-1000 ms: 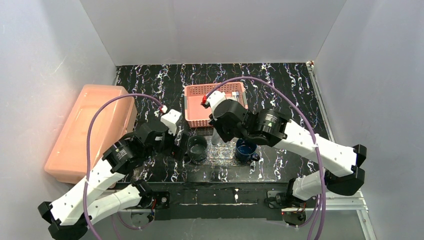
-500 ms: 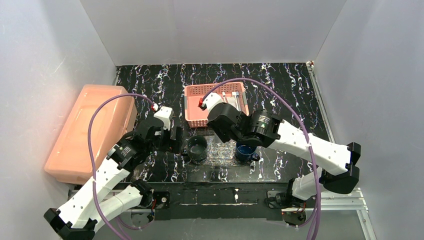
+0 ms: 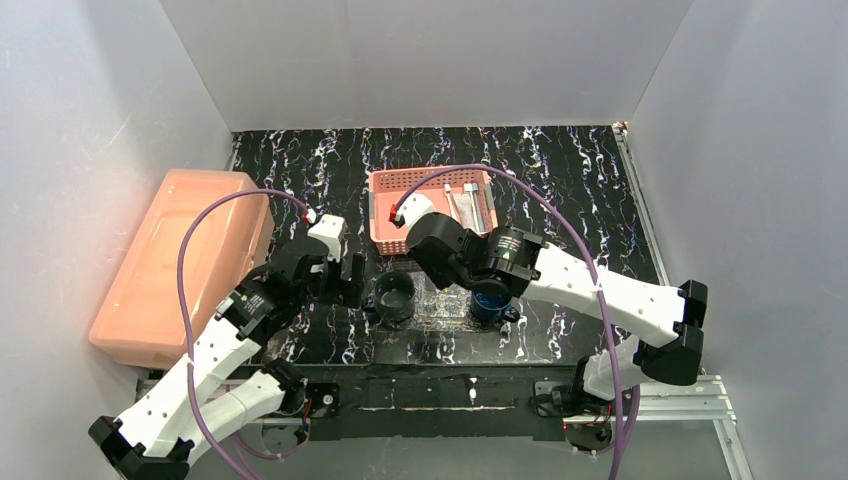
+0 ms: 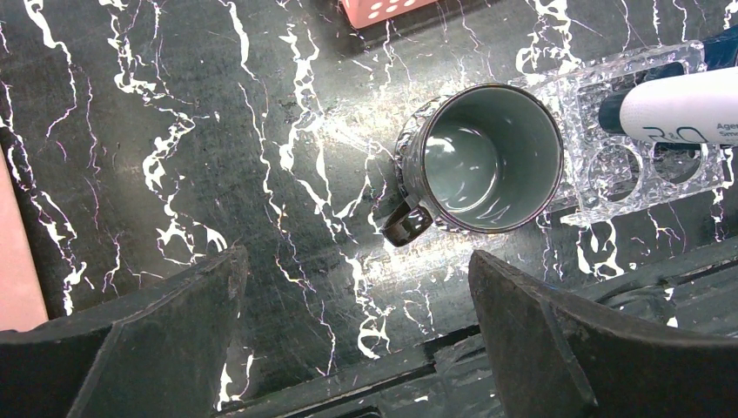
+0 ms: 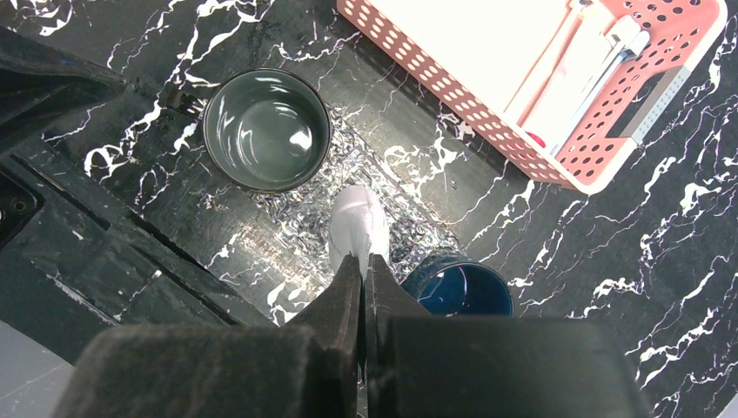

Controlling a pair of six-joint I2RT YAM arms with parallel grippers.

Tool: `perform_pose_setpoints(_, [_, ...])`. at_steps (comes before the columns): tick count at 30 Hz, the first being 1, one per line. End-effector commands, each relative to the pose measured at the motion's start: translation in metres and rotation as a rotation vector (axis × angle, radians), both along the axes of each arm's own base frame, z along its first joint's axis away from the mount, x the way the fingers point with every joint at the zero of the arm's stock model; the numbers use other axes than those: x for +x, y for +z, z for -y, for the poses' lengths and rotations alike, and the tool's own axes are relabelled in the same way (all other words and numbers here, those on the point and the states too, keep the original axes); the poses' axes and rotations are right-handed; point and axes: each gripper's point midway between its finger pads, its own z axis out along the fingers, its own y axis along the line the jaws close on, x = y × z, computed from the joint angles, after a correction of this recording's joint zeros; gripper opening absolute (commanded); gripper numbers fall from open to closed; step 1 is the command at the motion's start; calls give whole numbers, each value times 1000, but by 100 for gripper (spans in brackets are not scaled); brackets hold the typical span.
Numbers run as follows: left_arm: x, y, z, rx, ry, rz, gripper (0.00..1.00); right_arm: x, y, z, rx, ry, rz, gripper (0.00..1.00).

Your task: Prepare toiletry sets of a toothbrush and toothpaste on the tray

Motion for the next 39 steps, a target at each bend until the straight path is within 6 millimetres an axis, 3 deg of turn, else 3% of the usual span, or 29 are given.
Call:
perform_pose_setpoints(1, [3, 0, -4, 10, 20, 11, 98, 9, 11, -8, 75, -12, 26, 1])
perform_pose_setpoints(39, [5, -3, -1, 17, 10, 0, 96, 26, -24, -2, 73, -28, -38, 1])
